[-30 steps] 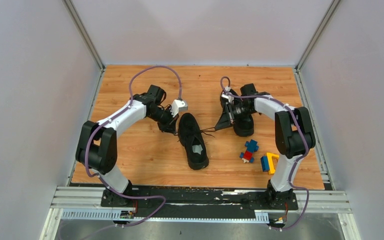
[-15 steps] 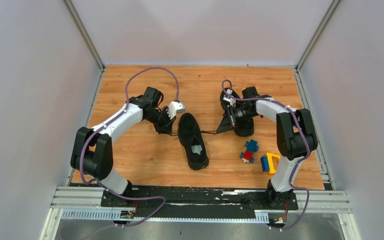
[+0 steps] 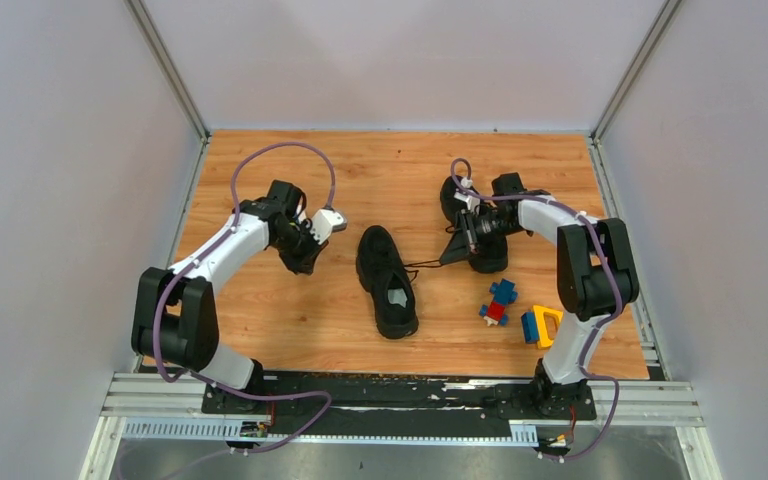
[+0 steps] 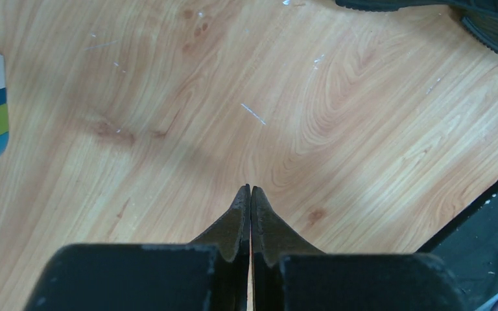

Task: Tie the shoes
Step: Reset both arms

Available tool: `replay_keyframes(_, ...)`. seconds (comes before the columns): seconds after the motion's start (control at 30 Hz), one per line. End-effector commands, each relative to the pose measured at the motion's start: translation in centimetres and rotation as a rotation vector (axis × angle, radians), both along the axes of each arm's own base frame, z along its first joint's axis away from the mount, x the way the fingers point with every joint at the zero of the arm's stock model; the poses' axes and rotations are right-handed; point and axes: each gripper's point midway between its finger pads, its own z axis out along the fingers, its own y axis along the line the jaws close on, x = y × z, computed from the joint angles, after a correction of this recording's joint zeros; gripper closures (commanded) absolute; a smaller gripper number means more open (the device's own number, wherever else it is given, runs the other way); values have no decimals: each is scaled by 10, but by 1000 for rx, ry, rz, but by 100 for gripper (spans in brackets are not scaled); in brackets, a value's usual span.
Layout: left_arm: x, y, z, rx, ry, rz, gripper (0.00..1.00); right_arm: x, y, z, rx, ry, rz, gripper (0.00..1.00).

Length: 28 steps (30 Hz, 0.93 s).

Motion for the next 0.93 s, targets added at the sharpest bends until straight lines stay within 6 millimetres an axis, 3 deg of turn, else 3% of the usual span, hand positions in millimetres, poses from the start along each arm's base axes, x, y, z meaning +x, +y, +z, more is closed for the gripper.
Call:
replay_keyframes(0.0,1,-10,10,-42,-1,-23,100,3,7,17,53,-93,39,100)
replay_keyframes(0.03,2,-14,15,-65,-9,-25,100,1,12,22,80,-98,56,96)
replay_keyframes(0.07,2,-21,19,-101,-11,-30,98,1,15,25,88,-97,62,85)
replay_keyframes(0.13,5,-28,32,-145,-34,-32,82,5,17,29,68,-114,63,58)
replay_keyframes(0.17,10,-30,44,-160,-71,-33,70,10,16,34,55,-133,58,50)
replay_keyframes(0.27,23,-32,78,-184,-182,-28,51,28,10,59,-14,-237,44,33)
replay_keyframes(0.3,30,-33,97,-197,-240,-15,36,37,6,70,-47,-291,31,17)
replay_keyframes(0.33,36,-32,109,-205,-271,30,9,47,0,85,-83,-359,7,2)
replay_keyframes(0.43,61,-20,167,-242,-406,191,1,78,-26,132,-227,-578,-95,0)
replay_keyframes(0.53,85,11,214,-232,-517,472,0,105,-64,174,-432,-750,-247,0)
replay_keyframes(0.6,88,26,230,-197,-548,574,0,118,-96,196,-566,-815,-385,0)
replay_keyframes(0.7,71,21,233,-208,-510,520,0,121,-126,218,-638,-860,-532,0)
replay_keyframes(0.83,49,5,232,-294,-480,448,0,108,-131,201,-608,-807,-552,0)
replay_keyframes(0.9,36,3,222,-294,-458,398,0,101,-128,194,-584,-783,-549,0)
